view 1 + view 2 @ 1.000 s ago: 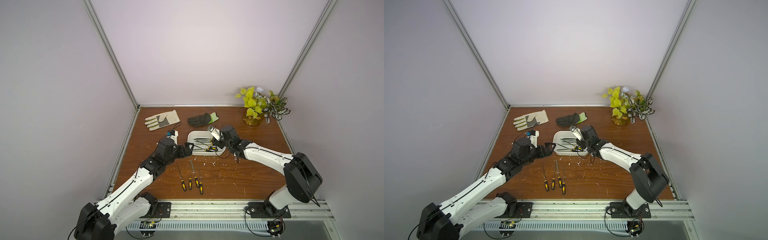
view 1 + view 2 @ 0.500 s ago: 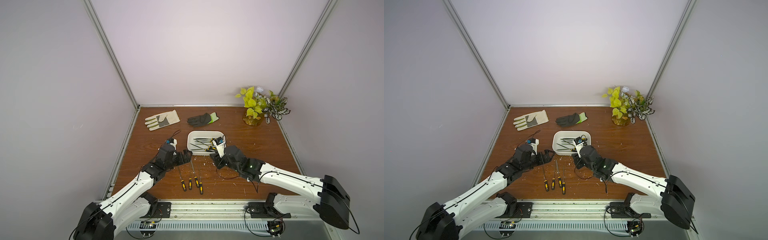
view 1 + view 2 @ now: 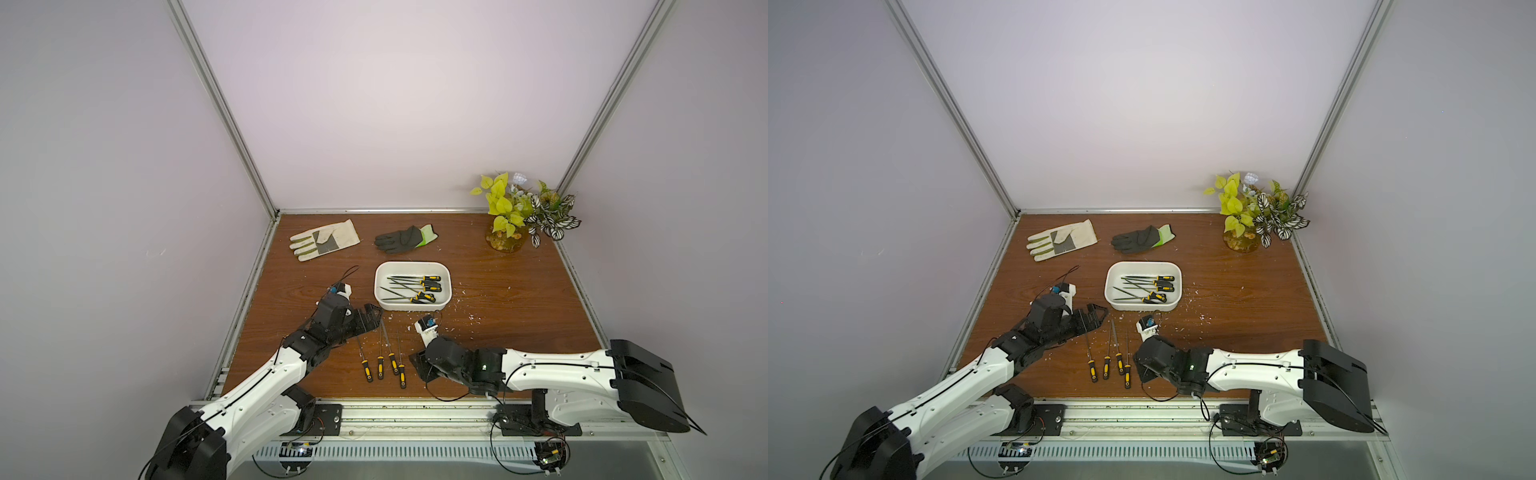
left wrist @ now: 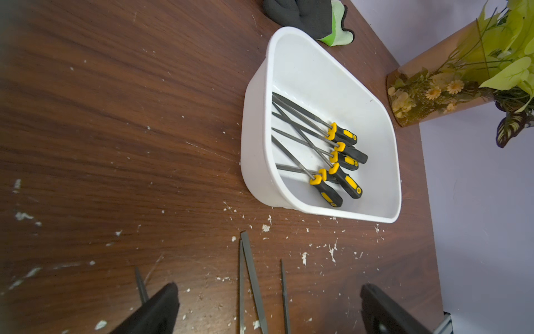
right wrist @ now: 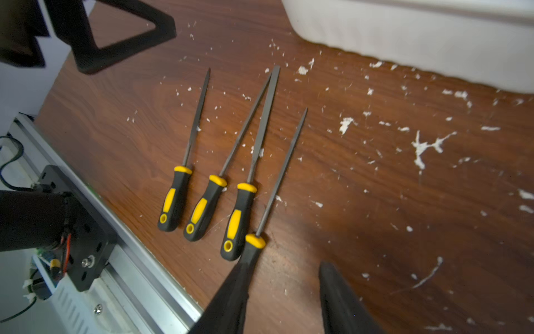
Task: Put the file tool into the storage box
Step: Pick up the file tool from the center of the board.
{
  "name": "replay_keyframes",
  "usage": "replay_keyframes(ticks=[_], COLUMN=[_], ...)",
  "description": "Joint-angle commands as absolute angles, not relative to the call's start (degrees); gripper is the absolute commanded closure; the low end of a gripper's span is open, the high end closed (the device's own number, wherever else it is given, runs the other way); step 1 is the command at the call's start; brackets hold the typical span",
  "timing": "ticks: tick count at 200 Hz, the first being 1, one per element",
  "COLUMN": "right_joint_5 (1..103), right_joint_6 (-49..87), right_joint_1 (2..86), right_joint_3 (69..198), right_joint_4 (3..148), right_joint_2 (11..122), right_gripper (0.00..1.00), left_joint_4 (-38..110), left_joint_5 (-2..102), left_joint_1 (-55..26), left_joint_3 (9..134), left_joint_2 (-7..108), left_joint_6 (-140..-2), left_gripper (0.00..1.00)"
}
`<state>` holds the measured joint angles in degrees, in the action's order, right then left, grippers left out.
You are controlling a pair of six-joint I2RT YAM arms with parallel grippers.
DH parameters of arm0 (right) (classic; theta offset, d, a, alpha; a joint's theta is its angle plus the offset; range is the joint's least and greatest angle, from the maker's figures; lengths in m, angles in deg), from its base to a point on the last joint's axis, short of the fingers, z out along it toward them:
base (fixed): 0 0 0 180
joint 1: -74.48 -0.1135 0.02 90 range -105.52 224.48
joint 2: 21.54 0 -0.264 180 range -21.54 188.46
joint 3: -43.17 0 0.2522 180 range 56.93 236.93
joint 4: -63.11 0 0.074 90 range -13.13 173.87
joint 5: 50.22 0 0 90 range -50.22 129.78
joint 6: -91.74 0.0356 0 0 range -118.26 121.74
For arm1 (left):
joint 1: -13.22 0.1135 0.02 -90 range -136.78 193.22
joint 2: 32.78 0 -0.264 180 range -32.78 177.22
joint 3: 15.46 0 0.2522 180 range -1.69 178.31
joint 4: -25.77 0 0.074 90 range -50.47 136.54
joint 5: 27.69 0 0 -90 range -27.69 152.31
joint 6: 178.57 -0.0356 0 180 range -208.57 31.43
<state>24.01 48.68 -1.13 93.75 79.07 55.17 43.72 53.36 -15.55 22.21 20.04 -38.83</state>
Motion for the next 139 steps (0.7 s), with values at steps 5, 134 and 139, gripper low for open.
replay_keyframes(ticks=[5,134,139], right_joint_5=[21.89,16.87,16.55], right_joint_6=[52.17,52.75,52.86], right_joint_1=[-3.72,-8.65,-8.66], right_joint_3=[98.25,110.38,110.41], right_joint_4=[81.73,94.12,94.49], right_joint_2=[58.41,75.01,75.12], right_gripper=[0.54,0.53,0.53], left_joint_4=[44.21,46.3,46.39], left_joint_5=[54.57,55.08,55.1], left_joint_1=[-15.12,-15.26,-15.27], left_joint_3=[20.91,22.46,22.64], left_joint_2=[19.42,19.69,19.65], left_joint_6=[-37.97,-39.15,-39.17], left_gripper=[0.0,0.0,0.0])
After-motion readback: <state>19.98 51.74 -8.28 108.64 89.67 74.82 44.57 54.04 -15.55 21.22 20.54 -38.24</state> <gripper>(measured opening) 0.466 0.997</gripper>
